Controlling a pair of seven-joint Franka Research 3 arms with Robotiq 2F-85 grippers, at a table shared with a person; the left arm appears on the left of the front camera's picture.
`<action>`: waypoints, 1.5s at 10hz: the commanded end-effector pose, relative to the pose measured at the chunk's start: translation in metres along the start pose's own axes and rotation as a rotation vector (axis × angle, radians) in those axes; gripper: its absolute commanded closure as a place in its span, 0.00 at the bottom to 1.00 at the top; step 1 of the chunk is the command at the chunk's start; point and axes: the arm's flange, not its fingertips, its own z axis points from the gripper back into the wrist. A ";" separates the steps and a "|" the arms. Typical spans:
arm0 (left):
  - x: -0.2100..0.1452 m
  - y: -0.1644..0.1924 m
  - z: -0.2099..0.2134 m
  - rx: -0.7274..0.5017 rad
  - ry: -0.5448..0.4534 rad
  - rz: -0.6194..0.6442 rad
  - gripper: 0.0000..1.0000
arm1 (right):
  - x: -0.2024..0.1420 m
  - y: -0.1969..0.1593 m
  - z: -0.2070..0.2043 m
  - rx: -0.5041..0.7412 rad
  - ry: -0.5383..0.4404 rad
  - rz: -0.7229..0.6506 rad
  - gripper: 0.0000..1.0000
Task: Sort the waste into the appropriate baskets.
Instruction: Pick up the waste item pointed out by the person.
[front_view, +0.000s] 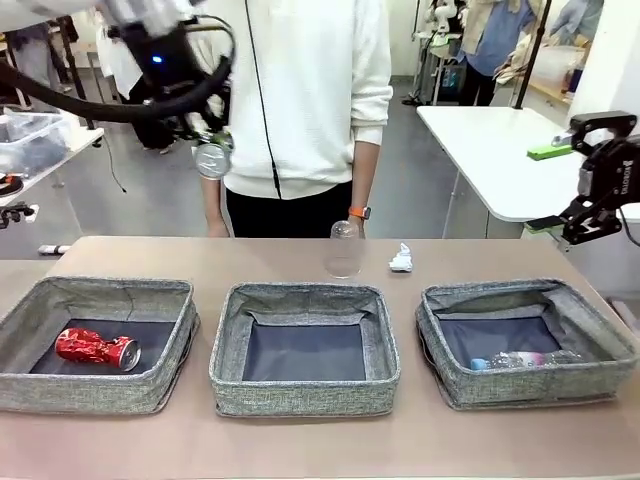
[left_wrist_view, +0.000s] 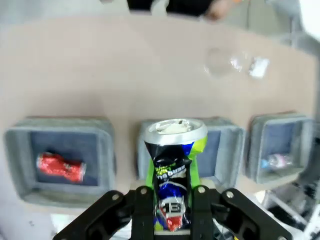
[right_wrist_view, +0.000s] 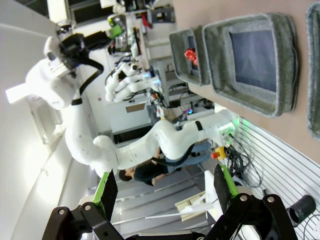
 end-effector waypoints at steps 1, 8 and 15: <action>0.027 -0.043 0.010 0.011 0.042 -0.026 0.73 | -0.001 0.000 -0.001 0.004 0.007 0.009 0.00; 0.031 -0.144 0.051 -0.071 0.061 -0.108 0.73 | -0.001 0.000 -0.001 0.004 0.007 0.009 0.00; 0.033 -0.135 0.046 -0.098 0.056 -0.115 0.73 | -0.001 0.000 -0.001 0.004 0.007 0.009 0.00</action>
